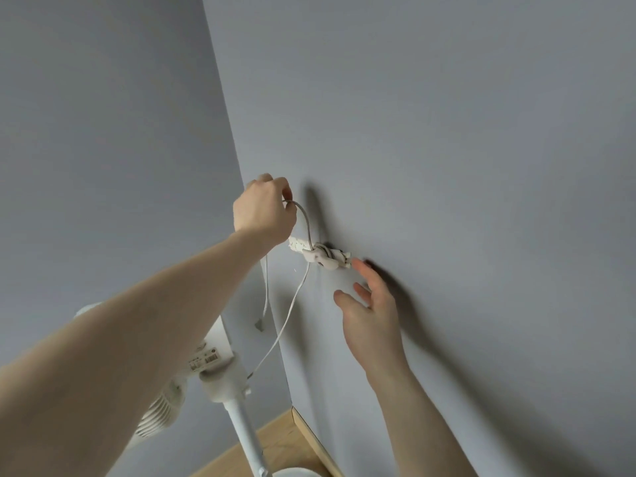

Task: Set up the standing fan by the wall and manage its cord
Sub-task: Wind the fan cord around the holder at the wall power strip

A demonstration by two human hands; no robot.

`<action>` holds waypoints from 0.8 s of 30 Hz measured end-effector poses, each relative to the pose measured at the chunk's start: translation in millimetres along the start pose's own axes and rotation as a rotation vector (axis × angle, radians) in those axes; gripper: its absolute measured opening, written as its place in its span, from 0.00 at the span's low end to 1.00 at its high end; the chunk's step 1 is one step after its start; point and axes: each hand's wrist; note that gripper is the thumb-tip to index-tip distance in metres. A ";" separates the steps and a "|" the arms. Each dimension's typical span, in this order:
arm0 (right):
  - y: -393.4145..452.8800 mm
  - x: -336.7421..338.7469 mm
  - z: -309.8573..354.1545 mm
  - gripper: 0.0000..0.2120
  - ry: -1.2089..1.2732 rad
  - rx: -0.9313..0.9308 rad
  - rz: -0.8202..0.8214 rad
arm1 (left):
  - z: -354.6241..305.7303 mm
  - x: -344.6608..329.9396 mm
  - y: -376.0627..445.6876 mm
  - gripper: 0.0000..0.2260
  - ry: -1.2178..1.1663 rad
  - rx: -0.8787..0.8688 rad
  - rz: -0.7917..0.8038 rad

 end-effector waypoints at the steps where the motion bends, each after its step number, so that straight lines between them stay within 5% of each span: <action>1: -0.3 0.7 0.4 0.26 0.001 0.003 0.002 | 1.5 4.0 1.1 0.06 -0.014 0.034 0.004; 6: -2.5 4.1 1.8 0.26 0.016 0.005 0.019 | 1.8 27.9 4.8 0.03 0.001 0.066 0.083; 12: -3.0 12.4 1.8 0.24 0.050 -0.003 0.016 | -15.8 63.3 16.4 0.04 0.010 0.078 0.403; 24: -12.1 12.5 9.7 0.15 0.134 -0.025 0.116 | -47.8 63.9 -7.2 0.07 -0.503 0.233 0.607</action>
Point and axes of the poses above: each hand's wrist, its own y-axis towards the middle knuckle, its own x-axis out of the back of the hand, z = x × y, and after that the axes turned 5 degrees about y, right-handed
